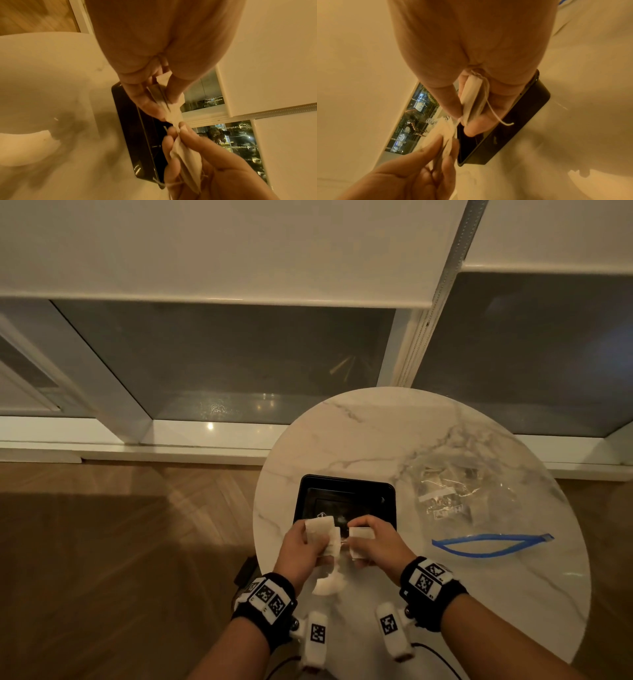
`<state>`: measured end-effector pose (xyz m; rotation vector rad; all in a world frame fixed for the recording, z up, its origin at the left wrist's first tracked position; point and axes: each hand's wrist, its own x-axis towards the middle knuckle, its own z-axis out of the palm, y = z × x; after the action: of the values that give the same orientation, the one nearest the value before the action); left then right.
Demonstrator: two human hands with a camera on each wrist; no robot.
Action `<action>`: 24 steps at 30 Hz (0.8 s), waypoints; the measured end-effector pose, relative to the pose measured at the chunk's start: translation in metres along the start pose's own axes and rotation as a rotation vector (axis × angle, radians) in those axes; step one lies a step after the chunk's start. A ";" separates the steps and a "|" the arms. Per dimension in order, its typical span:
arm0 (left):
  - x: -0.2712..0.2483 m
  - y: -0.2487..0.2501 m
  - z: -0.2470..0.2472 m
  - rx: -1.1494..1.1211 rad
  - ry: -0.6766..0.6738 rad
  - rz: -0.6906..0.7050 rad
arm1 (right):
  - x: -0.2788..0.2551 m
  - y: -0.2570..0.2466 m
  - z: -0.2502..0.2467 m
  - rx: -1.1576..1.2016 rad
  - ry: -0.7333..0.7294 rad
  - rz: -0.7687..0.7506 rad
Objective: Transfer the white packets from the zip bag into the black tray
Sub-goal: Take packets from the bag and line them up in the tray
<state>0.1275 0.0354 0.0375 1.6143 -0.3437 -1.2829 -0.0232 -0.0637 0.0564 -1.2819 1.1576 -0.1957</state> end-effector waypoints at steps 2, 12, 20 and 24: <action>0.002 -0.002 -0.010 0.007 0.046 0.025 | 0.003 0.004 -0.001 -0.167 0.017 -0.029; 0.013 0.000 -0.041 0.016 0.151 0.073 | 0.011 0.020 -0.004 -0.530 0.076 -0.058; 0.020 0.008 -0.035 0.049 0.148 0.075 | 0.013 0.031 -0.019 -0.556 0.102 -0.154; 0.023 0.008 -0.023 0.269 0.067 0.141 | 0.022 0.024 -0.022 -0.544 0.117 -0.192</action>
<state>0.1591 0.0274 0.0295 1.8185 -0.5981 -1.1082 -0.0407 -0.0839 0.0279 -1.8852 1.2318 -0.0983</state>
